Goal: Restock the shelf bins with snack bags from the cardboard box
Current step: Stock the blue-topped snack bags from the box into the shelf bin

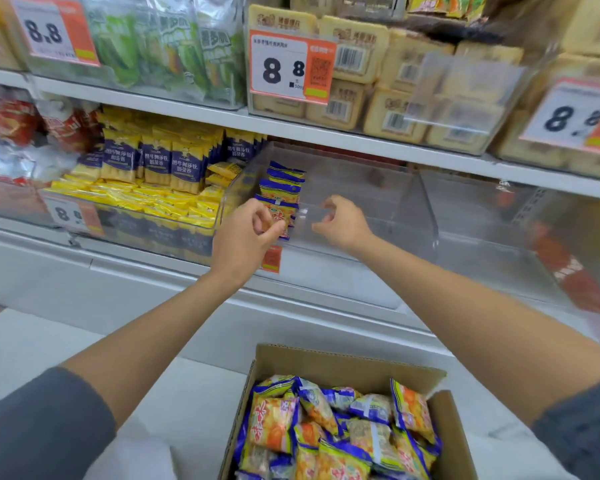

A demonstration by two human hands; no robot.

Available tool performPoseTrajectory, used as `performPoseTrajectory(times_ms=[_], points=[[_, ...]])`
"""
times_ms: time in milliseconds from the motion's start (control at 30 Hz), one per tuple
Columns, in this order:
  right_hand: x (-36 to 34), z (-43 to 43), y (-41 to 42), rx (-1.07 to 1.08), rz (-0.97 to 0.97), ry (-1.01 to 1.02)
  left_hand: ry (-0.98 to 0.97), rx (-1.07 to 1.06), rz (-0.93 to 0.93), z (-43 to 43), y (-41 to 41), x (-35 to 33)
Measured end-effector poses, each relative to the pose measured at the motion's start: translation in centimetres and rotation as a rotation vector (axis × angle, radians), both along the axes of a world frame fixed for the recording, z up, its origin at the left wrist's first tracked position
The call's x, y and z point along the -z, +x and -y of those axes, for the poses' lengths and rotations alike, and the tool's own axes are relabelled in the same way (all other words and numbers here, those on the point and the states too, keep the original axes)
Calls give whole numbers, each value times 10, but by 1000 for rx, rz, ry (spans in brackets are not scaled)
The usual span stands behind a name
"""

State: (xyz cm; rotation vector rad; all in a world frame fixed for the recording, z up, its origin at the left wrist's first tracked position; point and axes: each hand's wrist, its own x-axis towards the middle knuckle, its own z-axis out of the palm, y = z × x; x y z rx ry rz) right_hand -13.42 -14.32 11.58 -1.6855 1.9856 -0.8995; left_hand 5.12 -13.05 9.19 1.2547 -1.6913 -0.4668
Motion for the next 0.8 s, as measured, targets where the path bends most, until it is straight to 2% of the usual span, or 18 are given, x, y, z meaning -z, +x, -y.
performPoseTrajectory(times_ms=[100, 167, 267, 400, 500, 600, 733, 800], points=[[-2, -62, -11, -33, -51, -154, 121, 181, 31, -29, -21, 8], [9, -103, -21, -72, -68, -142, 199, 258, 88, -50, -30, 21], [39, -160, -40, -171, -76, 12, 344, 328, 170, -80, -33, 49], [102, -213, -69, -257, 10, 371, 520, 366, 218, -108, -22, 99], [136, -222, -75, -294, 32, 496, 640, 365, 270, -116, -23, 126], [149, -220, -64, -413, -3, 631, 666, 421, 343, -120, -29, 138], [165, -229, -51, -551, -200, 724, 710, 451, 349, -125, -33, 138], [163, -231, -50, -491, -73, 623, 764, 477, 310, -130, -36, 133]])
